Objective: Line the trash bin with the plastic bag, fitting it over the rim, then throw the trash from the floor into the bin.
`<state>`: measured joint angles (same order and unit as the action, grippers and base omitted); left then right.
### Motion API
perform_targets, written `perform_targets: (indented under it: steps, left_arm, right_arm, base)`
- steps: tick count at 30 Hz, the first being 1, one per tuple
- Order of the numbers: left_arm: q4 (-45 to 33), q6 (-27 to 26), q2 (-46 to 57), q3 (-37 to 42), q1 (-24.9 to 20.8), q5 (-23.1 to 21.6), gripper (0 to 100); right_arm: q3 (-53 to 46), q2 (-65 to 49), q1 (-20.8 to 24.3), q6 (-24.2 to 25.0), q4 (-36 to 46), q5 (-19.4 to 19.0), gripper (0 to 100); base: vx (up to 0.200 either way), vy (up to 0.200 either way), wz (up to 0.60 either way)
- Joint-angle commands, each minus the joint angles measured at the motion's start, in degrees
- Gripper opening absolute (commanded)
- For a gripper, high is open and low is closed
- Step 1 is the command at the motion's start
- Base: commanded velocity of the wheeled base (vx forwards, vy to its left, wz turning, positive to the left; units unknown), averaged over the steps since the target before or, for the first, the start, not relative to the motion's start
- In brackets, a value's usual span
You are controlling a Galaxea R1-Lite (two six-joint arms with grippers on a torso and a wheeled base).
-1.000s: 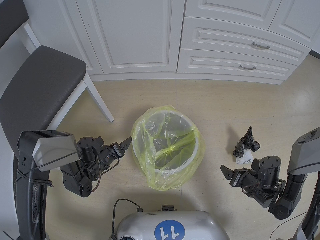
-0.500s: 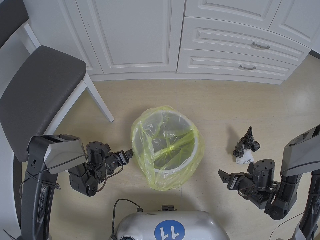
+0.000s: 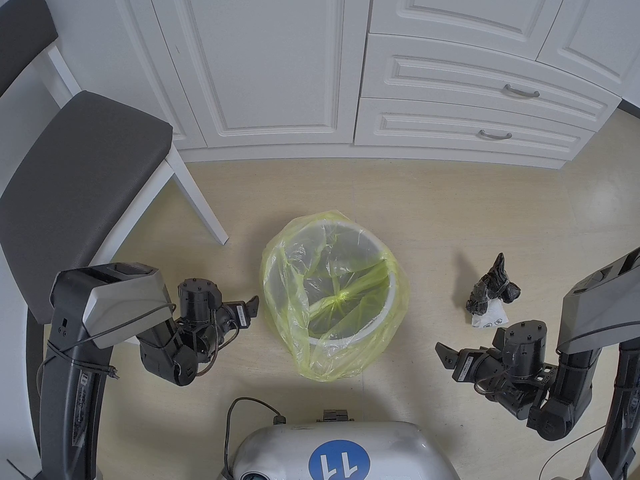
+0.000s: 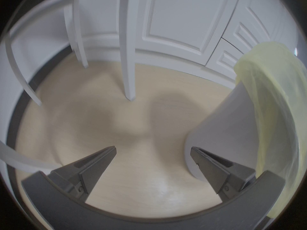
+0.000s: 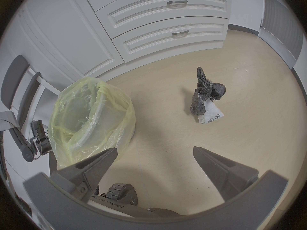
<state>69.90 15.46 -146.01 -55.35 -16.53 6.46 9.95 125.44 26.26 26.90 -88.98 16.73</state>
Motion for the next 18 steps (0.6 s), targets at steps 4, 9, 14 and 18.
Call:
perform_targets:
  steps: [4, 9, 14, 18]
  left_arm:
    - [4.37, -14.67, 10.92, 2.61, -6.32, 21.84, 100]
    - [13.42, -17.57, 11.97, 2.26, -7.20, 22.19, 100]
    - [16.76, -18.80, 13.38, 2.26, -7.38, 22.10, 100]
    - [17.11, -18.89, 15.93, 3.05, -8.34, 22.10, 100]
  right_arm:
    - [0.07, 1.38, -0.24, 0.08, -1.02, -0.03, 100]
    - [0.34, 3.23, -0.24, 0.08, -1.02, -0.03, 100]
    - [0.60, 4.64, -0.24, 0.34, -1.02, -0.29, 100]
    - [1.13, 6.13, -0.16, 0.96, -1.02, -0.29, 100]
  base:
    - [0.000, 0.000, 0.00]
    - [0.000, 0.000, 0.00]
    - [0.000, 0.000, 0.00]
    - [0.000, 0.000, 0.00]
